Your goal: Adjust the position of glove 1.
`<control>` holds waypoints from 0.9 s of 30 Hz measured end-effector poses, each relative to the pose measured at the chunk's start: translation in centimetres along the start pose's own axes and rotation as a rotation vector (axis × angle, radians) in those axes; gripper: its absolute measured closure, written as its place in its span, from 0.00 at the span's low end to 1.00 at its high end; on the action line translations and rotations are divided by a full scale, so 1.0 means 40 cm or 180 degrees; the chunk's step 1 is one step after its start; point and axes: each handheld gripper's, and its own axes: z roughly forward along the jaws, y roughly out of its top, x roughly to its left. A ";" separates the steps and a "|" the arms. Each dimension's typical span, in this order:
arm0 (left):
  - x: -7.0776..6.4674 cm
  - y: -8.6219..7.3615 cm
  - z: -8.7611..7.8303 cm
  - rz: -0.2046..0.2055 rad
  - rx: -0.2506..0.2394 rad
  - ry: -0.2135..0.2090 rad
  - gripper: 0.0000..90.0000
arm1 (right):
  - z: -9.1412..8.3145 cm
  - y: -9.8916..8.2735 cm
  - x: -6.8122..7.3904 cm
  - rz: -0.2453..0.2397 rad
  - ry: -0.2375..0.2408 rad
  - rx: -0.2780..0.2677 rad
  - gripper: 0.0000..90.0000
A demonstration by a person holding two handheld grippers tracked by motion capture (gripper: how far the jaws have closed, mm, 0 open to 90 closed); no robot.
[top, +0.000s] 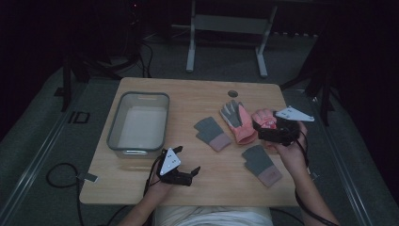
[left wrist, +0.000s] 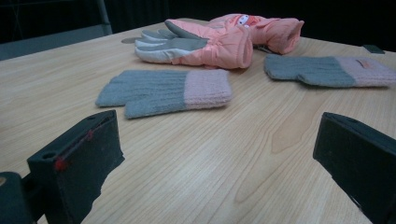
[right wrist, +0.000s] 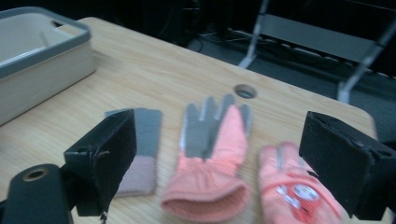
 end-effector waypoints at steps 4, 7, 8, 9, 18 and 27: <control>0.000 0.000 0.000 0.0006 0.0000 -0.0003 0.01 | 0.039 0.009 0.028 -0.0111 0.0174 0.0020 0.16; 0.000 0.000 0.000 0.0006 0.0001 -0.0006 0.01 | 0.068 0.013 0.049 -0.0188 0.0337 0.0027 0.20; 0.000 0.000 0.000 0.0005 0.0001 -0.0007 0.01 | 0.089 0.013 0.062 -0.0246 0.0429 0.0057 0.23; 0.000 0.000 0.000 0.0004 0.0002 -0.0009 0.01 | 0.089 0.013 0.062 -0.0246 0.0429 0.0057 0.23; -0.001 0.000 0.000 0.0014 0.0000 -0.0014 0.01 | 0.184 0.003 0.115 -0.0367 0.0684 0.0196 0.39; -0.001 0.000 0.000 0.0016 -0.0006 -0.0023 0.01 | 0.295 -0.016 0.147 -0.0456 0.0985 0.0447 0.46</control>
